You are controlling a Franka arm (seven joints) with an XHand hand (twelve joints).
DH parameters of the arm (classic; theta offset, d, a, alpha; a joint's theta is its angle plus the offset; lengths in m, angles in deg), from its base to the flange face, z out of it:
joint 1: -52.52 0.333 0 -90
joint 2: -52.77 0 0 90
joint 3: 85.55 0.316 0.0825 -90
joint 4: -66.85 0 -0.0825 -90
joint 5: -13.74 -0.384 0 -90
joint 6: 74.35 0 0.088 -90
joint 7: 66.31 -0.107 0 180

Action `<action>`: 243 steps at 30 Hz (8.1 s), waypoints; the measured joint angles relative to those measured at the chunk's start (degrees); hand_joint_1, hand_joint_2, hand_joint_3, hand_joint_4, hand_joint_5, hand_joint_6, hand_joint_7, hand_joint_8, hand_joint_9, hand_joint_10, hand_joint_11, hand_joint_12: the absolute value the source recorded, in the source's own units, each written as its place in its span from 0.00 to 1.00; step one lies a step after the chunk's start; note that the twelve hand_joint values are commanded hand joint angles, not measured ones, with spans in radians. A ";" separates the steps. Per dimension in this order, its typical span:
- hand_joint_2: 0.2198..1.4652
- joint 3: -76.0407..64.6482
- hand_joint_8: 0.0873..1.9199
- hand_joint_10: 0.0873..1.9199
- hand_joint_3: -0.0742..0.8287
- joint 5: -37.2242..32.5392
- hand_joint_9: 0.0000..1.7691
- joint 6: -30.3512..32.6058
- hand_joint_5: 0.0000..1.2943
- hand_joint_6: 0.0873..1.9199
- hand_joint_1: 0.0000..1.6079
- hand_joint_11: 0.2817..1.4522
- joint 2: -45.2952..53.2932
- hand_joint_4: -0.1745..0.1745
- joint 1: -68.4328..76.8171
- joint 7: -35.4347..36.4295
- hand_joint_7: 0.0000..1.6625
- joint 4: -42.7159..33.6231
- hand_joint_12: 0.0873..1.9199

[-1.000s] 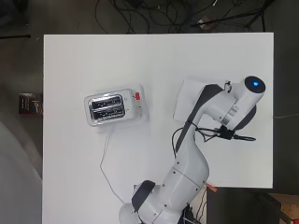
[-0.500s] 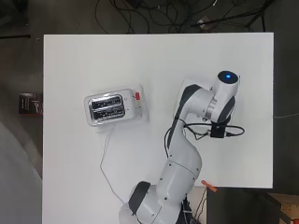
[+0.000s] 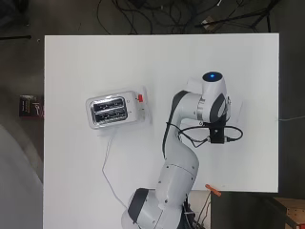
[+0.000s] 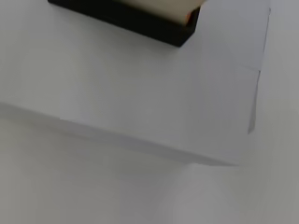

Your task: Teleoperate dual arm-hand system to toast a bread

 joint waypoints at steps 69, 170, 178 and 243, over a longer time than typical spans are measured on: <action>0.74 31.88 0.45 0.48 0.08 -18.53 0.59 10.57 0.53 0.66 0.85 0.39 -17.01 0.00 7.60 6.59 0.61 6.17 0.00; 0.77 11.79 0.00 0.00 0.07 -21.44 0.44 21.93 0.30 0.00 0.02 0.22 -2.66 0.29 5.80 1.32 0.41 10.88 0.00; 0.75 13.35 0.31 0.62 0.08 -22.12 0.63 23.46 0.31 0.00 0.15 0.31 -2.23 0.17 6.04 2.43 0.63 13.77 0.75; 0.66 14.45 0.30 0.45 0.08 -27.26 0.56 21.42 0.31 0.00 0.00 0.28 -2.54 0.22 6.11 4.48 0.53 15.76 0.44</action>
